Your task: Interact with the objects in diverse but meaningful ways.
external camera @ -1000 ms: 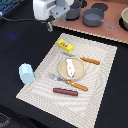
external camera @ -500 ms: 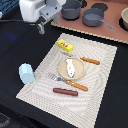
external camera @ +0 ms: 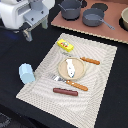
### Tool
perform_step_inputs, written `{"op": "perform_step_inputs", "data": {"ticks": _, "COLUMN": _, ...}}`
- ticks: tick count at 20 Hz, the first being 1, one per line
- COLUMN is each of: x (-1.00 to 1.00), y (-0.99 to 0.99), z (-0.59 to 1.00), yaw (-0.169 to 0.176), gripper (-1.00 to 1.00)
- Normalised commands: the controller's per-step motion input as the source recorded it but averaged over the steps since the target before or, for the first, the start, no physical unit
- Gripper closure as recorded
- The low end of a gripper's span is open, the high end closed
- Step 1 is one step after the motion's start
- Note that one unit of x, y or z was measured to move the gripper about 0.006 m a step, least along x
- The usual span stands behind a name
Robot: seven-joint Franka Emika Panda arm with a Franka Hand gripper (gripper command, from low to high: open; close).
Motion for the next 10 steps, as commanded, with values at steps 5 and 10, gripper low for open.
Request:
{"op": "perform_step_inputs", "data": {"ticks": 5, "x": 0.19, "y": -0.70, "z": 0.09, "yaw": 0.124, "gripper": -1.00}}
{"op": "perform_step_inputs", "data": {"ticks": 10, "x": 0.25, "y": -0.71, "z": 0.01, "yaw": 0.120, "gripper": -1.00}}
